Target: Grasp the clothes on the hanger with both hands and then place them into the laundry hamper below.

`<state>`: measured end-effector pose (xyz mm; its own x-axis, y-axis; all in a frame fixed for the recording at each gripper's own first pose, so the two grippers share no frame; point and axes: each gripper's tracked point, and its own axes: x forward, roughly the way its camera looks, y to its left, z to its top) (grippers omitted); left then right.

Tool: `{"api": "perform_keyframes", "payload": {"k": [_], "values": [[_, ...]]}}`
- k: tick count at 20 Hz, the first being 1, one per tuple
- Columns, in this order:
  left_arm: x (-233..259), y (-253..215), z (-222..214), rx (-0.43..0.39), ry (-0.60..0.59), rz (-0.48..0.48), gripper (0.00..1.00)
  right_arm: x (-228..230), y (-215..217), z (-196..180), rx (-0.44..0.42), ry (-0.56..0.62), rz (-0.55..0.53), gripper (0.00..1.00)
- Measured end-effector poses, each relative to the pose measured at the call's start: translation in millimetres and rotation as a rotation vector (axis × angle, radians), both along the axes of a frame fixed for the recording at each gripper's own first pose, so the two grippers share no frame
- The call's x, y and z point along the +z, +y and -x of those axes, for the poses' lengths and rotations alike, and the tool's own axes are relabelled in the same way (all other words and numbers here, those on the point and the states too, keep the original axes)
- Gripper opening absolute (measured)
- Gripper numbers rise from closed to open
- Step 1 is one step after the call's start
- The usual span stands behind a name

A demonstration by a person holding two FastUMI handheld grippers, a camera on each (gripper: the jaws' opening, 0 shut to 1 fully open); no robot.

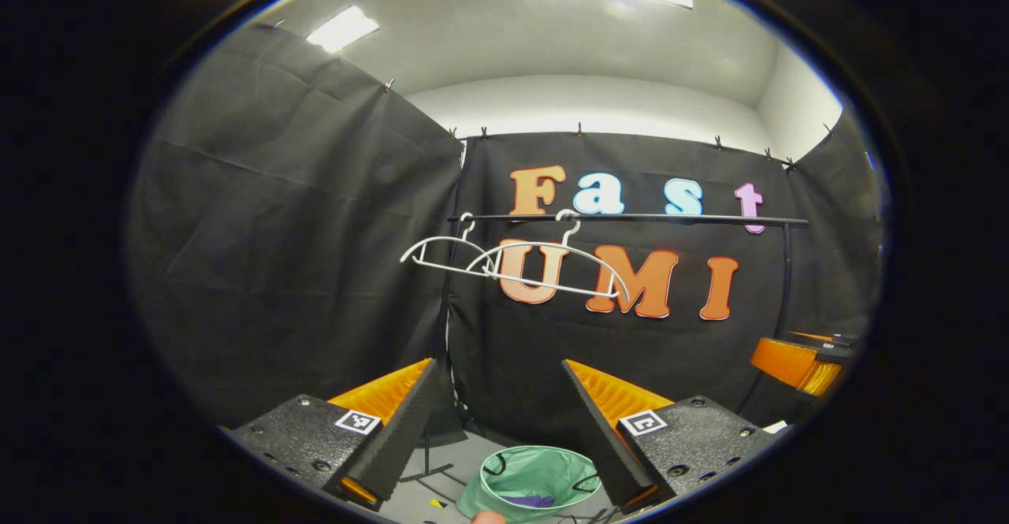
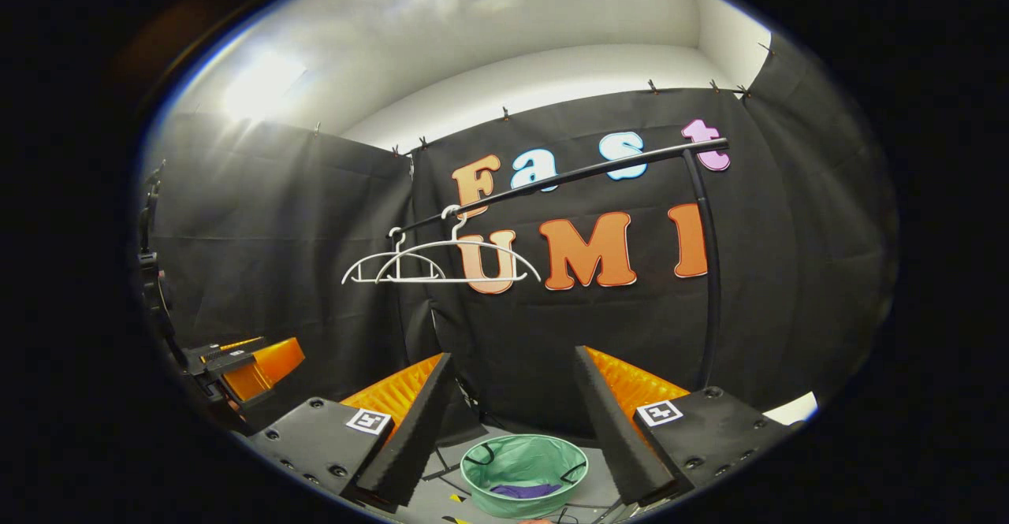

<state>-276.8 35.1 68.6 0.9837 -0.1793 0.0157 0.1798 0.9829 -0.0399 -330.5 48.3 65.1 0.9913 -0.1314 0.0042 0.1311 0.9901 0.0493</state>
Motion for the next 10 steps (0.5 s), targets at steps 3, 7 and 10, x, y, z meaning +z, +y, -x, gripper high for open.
{"api": "perform_keyframes", "payload": {"k": [3,7,10], "values": [[-1.4,-5.3,7.6,-0.019,-0.004,0.011,0.99,2.0,-1.8,9.0,-0.014,-0.003,0.015,0.98],[0.0,-5.5,11.1,-0.017,-0.01,0.011,0.92,2.6,2.9,12.9,-0.007,-0.006,0.024,0.98],[1.2,-2.5,12.2,-0.009,-0.012,0.002,0.99,2.3,4.6,10.6,0.001,-0.006,0.022,0.98]]}}
